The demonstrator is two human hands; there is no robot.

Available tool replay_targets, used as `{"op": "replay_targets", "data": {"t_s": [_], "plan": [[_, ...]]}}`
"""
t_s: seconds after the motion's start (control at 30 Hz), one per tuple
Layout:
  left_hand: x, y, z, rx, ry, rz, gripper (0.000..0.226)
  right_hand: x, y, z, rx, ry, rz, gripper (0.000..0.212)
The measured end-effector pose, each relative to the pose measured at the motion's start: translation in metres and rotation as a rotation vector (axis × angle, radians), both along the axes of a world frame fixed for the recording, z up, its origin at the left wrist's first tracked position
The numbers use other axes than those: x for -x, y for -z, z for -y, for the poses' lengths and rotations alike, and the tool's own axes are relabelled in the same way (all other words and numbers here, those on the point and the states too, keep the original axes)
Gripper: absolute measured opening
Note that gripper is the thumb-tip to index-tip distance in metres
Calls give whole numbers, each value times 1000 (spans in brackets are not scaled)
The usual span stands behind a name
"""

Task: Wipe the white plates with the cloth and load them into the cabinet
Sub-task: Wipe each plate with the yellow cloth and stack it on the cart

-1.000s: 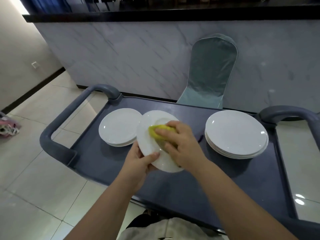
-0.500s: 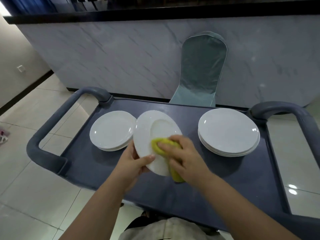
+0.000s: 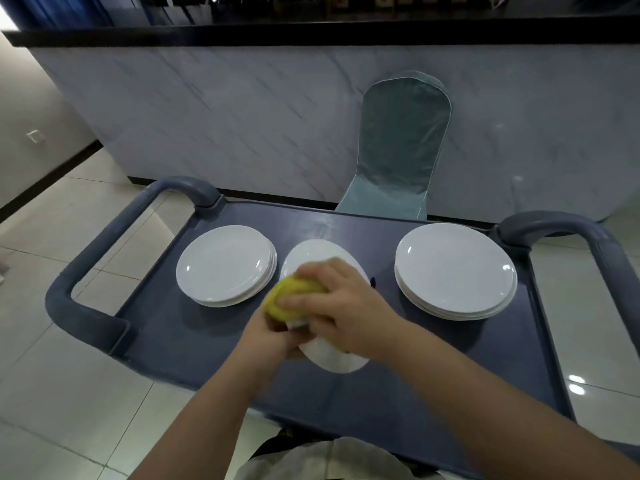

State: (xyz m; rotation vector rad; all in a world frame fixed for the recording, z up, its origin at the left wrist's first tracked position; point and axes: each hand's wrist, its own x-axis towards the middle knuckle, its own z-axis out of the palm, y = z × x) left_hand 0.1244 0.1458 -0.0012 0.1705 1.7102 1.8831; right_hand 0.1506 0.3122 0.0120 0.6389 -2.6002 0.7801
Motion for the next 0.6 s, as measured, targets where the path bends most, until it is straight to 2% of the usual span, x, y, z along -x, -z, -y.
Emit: {"op": "replay_targets", "data": {"t_s": [0.07,0.1,0.2,0.27,0.33,0.4,0.47,0.5,0.6], "plan": [[5,0,5,-27,-6,-1,58,6,-5,-2,-45,-96,-21,31],[5,0,6,-51,5,7,59,16,-9,-7,-8,-58,0,32],[7,0,5,-169,-9,76,61,57,-13,-27,191,268,176,38],[12,2,2,-293,-82,204,58,75,-8,-50,238,439,370,34],[19,6,0,-407,-170,333,51,67,0,-74,353,523,514,28],[24,12,-5,-494,-266,425,50,37,12,-84,474,649,573,25],[30,20,-14,-527,-352,467,46,6,31,-66,447,767,513,27],[32,23,-20,-515,-379,468,42,-6,39,-44,389,755,431,32],[38,30,-33,-449,-377,440,34,-23,43,22,287,506,240,42]]}}
